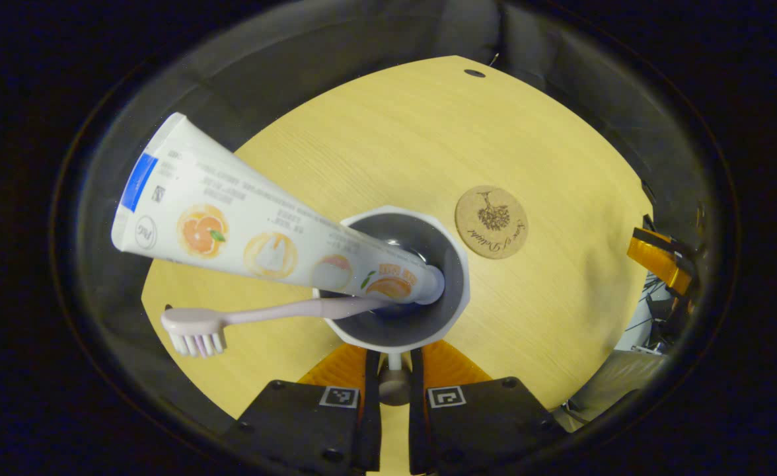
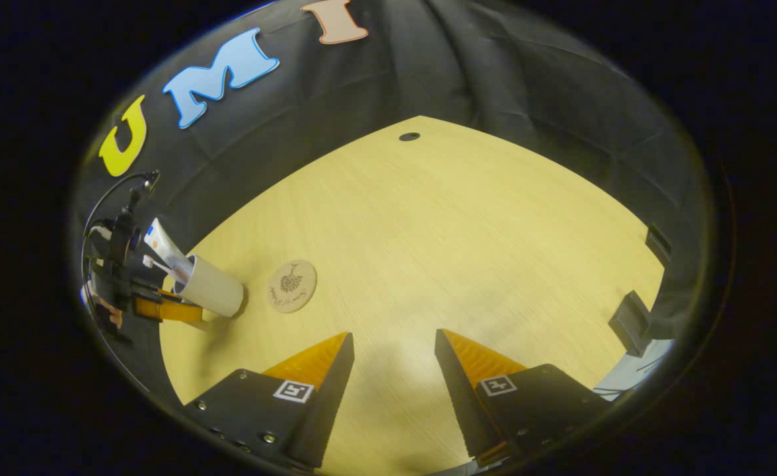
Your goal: Put the toothbrush and toothpaste on the desktop into the cup, then pick up the cup and place it on the coaster on the desktop.
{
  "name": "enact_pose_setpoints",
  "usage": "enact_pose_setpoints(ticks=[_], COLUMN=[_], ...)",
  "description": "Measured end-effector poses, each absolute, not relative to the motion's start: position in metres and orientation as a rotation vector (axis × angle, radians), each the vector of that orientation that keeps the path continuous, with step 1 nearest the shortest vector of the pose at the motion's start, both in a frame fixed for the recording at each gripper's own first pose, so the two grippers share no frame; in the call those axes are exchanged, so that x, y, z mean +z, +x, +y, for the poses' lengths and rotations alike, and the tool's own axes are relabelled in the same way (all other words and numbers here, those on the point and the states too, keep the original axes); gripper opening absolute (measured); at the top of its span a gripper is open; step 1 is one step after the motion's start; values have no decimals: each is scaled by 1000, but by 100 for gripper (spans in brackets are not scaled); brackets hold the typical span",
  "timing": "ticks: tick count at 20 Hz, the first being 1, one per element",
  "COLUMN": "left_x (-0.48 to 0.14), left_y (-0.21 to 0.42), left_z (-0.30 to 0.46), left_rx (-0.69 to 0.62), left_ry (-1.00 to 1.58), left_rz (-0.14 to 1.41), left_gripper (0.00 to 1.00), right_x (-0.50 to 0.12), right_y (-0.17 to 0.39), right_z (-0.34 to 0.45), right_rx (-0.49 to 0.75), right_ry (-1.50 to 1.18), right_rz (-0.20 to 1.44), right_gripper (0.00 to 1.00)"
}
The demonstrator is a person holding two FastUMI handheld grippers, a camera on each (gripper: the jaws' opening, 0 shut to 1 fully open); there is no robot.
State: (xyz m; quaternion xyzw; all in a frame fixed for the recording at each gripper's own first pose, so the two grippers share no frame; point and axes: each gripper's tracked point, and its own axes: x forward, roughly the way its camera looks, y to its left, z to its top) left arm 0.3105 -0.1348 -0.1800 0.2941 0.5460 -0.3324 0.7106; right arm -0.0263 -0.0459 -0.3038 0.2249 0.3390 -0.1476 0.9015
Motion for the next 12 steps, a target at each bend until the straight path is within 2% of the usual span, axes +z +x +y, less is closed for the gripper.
enact_pose_setpoints(ticks=[7,8,9,12], left_x=[-177,-180,-183,-182], left_y=[296,294,292,291], left_z=[-198,-201,-204,-205], left_rx=[-836,-849,-855,-863], left_ry=[701,709,719,727], left_rz=[1199,1202,1202,1217], left_gripper=[24,29,24,24], right_x=[-305,-307,-308,-312], right_y=[-38,-41,-44,-50], right_z=[-69,-75,-79,-91], right_rx=[-346,-360,-369,-398], right_ry=[516,535,547,583], right_rz=[682,676,674,666], right_gripper=[76,76,76,76])
